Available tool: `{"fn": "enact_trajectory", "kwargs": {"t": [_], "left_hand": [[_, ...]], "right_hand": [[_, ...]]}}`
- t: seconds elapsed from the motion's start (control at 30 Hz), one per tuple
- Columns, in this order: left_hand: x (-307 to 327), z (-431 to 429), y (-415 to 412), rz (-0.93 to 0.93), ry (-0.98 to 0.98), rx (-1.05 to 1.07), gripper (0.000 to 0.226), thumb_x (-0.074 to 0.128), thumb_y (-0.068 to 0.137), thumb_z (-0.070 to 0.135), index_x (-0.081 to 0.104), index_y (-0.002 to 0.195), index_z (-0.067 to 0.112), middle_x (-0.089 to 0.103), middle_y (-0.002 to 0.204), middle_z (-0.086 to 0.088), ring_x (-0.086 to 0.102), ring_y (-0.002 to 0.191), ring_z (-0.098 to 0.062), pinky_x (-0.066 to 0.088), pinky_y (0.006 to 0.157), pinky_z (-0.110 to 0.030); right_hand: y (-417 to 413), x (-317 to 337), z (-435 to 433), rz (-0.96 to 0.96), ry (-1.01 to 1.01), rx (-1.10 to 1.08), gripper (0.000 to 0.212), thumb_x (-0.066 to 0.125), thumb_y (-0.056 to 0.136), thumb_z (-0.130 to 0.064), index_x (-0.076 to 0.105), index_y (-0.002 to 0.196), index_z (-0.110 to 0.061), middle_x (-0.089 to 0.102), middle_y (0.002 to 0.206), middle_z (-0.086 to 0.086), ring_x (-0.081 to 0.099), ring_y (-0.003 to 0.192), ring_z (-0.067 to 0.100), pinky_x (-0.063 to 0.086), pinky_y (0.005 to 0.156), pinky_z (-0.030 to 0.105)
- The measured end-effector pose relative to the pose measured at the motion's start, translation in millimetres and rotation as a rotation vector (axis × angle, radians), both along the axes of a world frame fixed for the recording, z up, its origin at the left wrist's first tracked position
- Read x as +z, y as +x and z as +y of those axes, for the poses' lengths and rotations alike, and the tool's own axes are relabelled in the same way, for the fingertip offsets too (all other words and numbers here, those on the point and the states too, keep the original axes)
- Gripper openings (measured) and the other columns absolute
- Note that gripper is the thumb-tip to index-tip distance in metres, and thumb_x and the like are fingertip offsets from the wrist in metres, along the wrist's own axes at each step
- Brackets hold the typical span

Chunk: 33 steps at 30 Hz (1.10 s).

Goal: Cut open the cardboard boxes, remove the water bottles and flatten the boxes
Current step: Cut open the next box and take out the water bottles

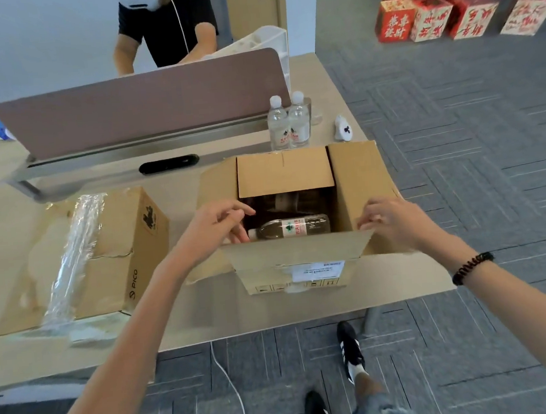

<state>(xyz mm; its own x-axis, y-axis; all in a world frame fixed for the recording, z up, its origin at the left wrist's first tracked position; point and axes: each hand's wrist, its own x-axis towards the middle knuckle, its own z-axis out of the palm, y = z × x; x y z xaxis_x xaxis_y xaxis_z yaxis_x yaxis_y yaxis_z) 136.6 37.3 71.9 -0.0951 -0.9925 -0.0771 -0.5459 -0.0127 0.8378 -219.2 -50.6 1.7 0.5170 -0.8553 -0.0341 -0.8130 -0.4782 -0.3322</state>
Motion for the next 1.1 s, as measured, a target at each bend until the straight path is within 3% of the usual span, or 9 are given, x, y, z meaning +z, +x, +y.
{"fn": "enact_trajectory", "kwargs": {"t": [0.13, 0.3, 0.5, 0.57, 0.63, 0.7, 0.87, 1.03, 1.1], "left_hand": [[-11, 11, -5, -0.015, 0.183, -0.131, 0.020, 0.063, 0.093, 0.014, 0.066, 0.113, 0.015, 0.074, 0.092, -0.003, 0.069, 0.073, -0.009, 0.057, 0.078, -0.024], [-48, 18, -11, -0.240, 0.229, -0.243, 0.034, 0.071, 0.086, 0.032, 0.063, 0.119, 0.028, 0.056, 0.126, 0.012, 0.050, 0.118, -0.006, 0.039, 0.105, -0.029], [-81, 31, -24, -0.361, 0.256, -0.251, 0.046, 0.062, 0.093, 0.039, 0.049, 0.136, 0.029, 0.050, 0.138, 0.011, 0.046, 0.122, -0.008, 0.039, 0.106, -0.032], [-88, 33, -24, -0.472, 0.203, -0.298, 0.044, 0.053, 0.097, 0.045, 0.047, 0.138, 0.029, 0.054, 0.136, 0.009, 0.049, 0.122, -0.012, 0.042, 0.105, -0.035], [-93, 31, -25, -0.601, 0.148, -0.342, 0.042, 0.043, 0.100, 0.049, 0.047, 0.136, 0.028, 0.060, 0.130, 0.006, 0.056, 0.114, -0.014, 0.048, 0.097, -0.035], [-98, 26, -28, -0.724, 0.074, -0.386, 0.044, 0.034, 0.100, 0.053, 0.048, 0.132, 0.027, 0.066, 0.115, 0.004, 0.061, 0.095, -0.013, 0.051, 0.080, -0.030], [-108, 18, -32, -0.923, -0.161, -0.451, 0.048, 0.022, 0.098, 0.057, 0.047, 0.125, 0.025, 0.067, 0.095, 0.007, 0.061, 0.073, -0.011, 0.041, 0.060, -0.023], [-123, 23, -31, -1.009, -0.413, -0.414, 0.027, 0.052, 0.098, 0.043, 0.055, 0.109, 0.019, 0.060, 0.069, 0.009, 0.041, 0.044, -0.008, 0.024, 0.044, -0.020], [-129, 27, -33, -0.960, -0.454, -0.366, 0.023, 0.054, 0.094, 0.039, 0.057, 0.097, 0.016, 0.052, 0.060, 0.008, 0.033, 0.040, -0.005, 0.018, 0.040, -0.017]], "right_hand": [[22, -1, 8, -0.124, 0.164, 0.052, 0.031, 0.060, 0.078, -0.060, 0.065, 0.093, -0.033, 0.056, 0.095, -0.017, 0.054, 0.090, 0.005, 0.044, 0.076, 0.023], [44, -4, 22, 0.079, 0.165, 0.169, 0.069, 0.040, 0.066, -0.084, 0.065, 0.110, -0.038, 0.064, 0.111, -0.020, 0.052, 0.109, 0.004, 0.029, 0.107, 0.031], [47, -15, 24, 0.243, 0.148, 0.227, 0.078, 0.038, 0.072, -0.088, 0.060, 0.124, -0.034, 0.063, 0.126, -0.012, 0.044, 0.131, 0.016, 0.025, 0.115, 0.038], [53, -11, 30, 0.300, 0.175, 0.228, 0.068, 0.044, 0.083, -0.074, 0.053, 0.133, -0.029, 0.061, 0.130, -0.004, 0.044, 0.132, 0.022, 0.037, 0.108, 0.039], [60, -8, 36, 0.389, 0.156, 0.295, 0.058, 0.039, 0.094, -0.062, 0.045, 0.137, -0.023, 0.063, 0.120, 0.002, 0.058, 0.112, 0.022, 0.049, 0.086, 0.035], [64, -9, 42, 0.472, 0.093, 0.384, 0.048, 0.029, 0.101, -0.052, 0.040, 0.134, -0.019, 0.066, 0.106, 0.003, 0.062, 0.089, 0.021, 0.043, 0.067, 0.032], [70, -27, 44, 0.526, -0.017, 0.466, 0.050, 0.025, 0.102, -0.051, 0.037, 0.130, -0.012, 0.067, 0.091, 0.003, 0.063, 0.074, 0.022, 0.045, 0.061, 0.031], [74, -32, 52, 0.486, -0.167, 0.423, 0.046, 0.025, 0.104, -0.045, 0.042, 0.128, -0.009, 0.068, 0.087, 0.002, 0.064, 0.072, 0.022, 0.026, 0.047, 0.027], [71, -40, 57, 0.430, -0.233, 0.372, 0.040, 0.030, 0.104, -0.041, 0.054, 0.109, -0.010, 0.064, 0.071, -0.003, 0.059, 0.054, 0.016, 0.012, 0.042, 0.022]]}}
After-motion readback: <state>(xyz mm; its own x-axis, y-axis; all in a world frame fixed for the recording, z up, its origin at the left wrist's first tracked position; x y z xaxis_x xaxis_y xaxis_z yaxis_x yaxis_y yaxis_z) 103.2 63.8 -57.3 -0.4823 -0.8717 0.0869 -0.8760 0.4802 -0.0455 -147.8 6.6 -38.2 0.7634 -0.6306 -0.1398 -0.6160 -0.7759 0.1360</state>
